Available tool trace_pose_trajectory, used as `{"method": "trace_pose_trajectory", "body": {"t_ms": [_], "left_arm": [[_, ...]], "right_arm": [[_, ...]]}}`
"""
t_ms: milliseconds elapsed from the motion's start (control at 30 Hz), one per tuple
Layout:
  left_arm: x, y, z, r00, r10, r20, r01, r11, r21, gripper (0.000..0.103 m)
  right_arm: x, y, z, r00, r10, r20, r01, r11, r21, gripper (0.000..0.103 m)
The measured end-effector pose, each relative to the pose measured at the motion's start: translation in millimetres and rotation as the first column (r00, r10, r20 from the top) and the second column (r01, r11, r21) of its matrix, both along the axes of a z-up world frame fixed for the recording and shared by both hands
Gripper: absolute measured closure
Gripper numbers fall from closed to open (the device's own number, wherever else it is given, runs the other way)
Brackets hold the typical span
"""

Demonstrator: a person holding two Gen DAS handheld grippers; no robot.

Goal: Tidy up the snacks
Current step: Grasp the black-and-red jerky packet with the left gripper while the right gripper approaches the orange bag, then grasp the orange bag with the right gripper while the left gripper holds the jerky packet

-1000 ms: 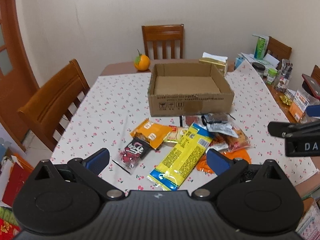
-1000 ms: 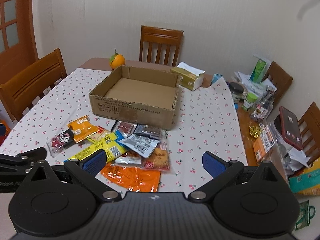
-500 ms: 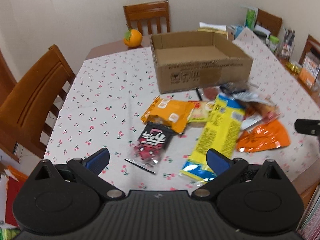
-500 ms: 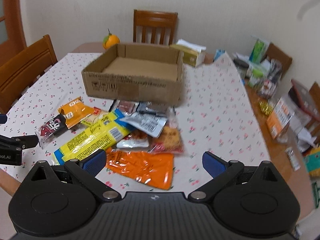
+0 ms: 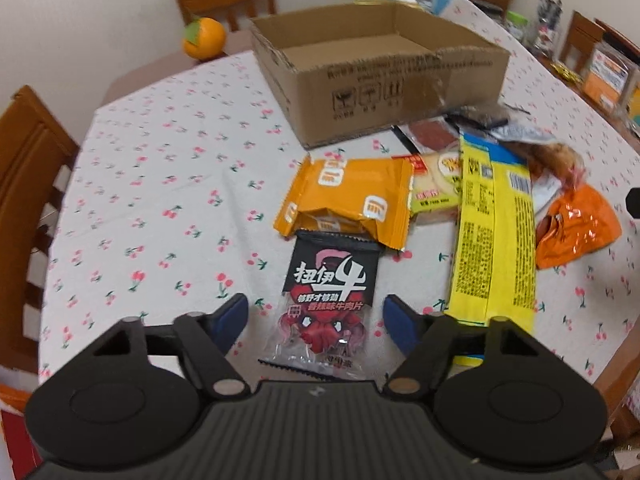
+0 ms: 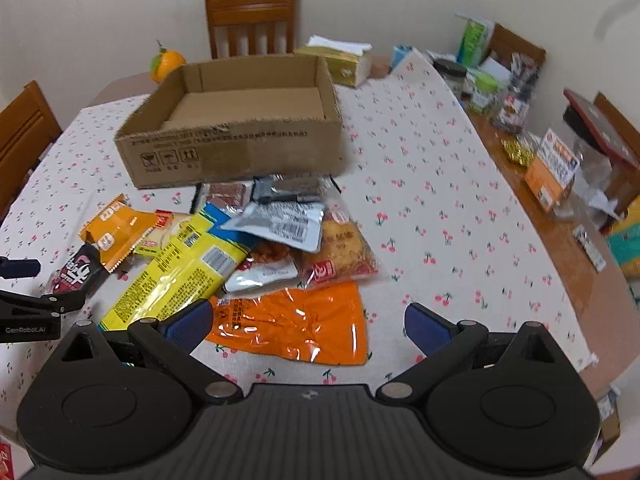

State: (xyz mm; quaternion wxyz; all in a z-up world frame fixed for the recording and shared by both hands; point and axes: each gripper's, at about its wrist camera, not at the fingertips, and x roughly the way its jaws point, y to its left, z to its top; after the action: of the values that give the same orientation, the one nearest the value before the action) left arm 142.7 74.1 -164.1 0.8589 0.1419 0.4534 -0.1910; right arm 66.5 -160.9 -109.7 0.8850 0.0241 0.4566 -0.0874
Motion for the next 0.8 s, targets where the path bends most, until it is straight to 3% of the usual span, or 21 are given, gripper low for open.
{"method": "trace_pose_trajectory", "body": {"t_ms": [267, 500, 800], "left_arm": [[9, 4, -7, 0.998, -0.048, -0.045, 0.045, 0.997, -0.062, 0.054], [9, 6, -5, 0.997, -0.035, -0.062, 0.029, 0.996, -0.084, 0.054], [7, 6, -5, 0.998, -0.021, -0.059, 0.016, 0.997, -0.082, 0.054]], "right_arm": [[7, -2, -13, 0.997, -0.059, -0.042, 0.059, 0.998, 0.006, 0.000], [27, -8, -32, 0.990, -0.116, -0.077, 0.116, 0.993, -0.003, 0.000], [58, -7, -50, 0.987, -0.135, -0.086, 0.128, 0.988, -0.084, 0.000]]}}
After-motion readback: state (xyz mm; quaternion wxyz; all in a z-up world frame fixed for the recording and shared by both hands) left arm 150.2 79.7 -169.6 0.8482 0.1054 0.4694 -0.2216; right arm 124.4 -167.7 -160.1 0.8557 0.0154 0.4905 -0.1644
